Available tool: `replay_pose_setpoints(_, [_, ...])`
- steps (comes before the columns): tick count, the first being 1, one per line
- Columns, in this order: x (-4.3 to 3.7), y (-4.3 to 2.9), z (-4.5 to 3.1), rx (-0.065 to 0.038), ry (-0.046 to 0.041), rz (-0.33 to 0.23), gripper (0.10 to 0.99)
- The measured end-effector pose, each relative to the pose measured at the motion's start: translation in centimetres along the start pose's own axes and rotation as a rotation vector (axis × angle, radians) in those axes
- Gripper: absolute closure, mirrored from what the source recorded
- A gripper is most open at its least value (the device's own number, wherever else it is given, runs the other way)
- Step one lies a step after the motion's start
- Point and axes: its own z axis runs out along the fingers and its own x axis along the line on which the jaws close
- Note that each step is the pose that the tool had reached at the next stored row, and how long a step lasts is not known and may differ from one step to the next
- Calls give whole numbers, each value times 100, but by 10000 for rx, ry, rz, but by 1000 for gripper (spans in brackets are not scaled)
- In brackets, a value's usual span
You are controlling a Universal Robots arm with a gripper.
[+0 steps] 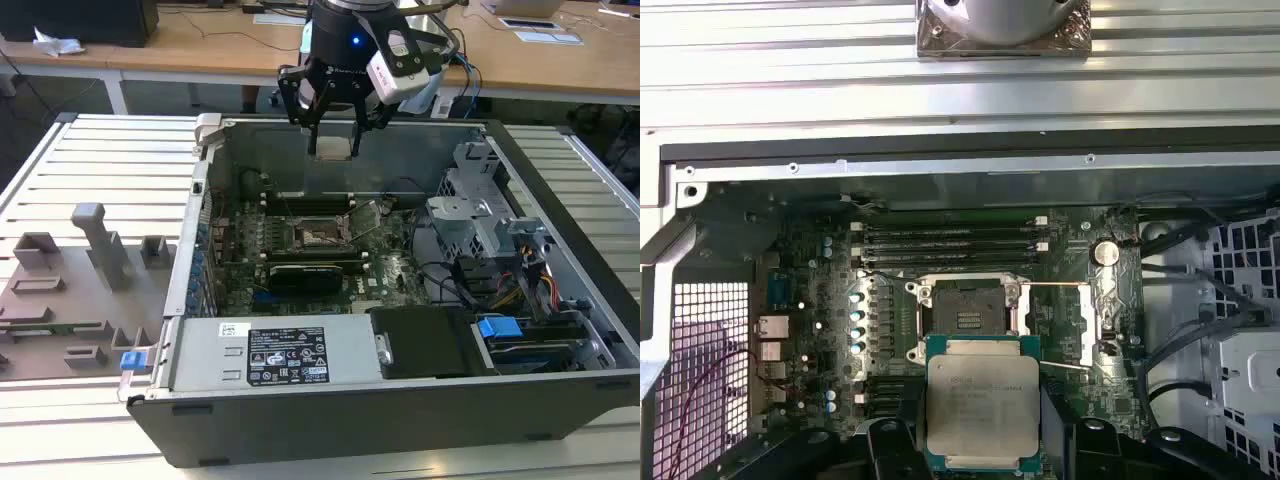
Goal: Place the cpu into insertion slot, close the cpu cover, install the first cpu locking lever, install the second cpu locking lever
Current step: 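Place the cpu into insertion slot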
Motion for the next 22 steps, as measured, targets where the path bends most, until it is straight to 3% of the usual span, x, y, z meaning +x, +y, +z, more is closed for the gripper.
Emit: replay_pose_setpoints(22, [-4,-19,212,3,0,0,545])
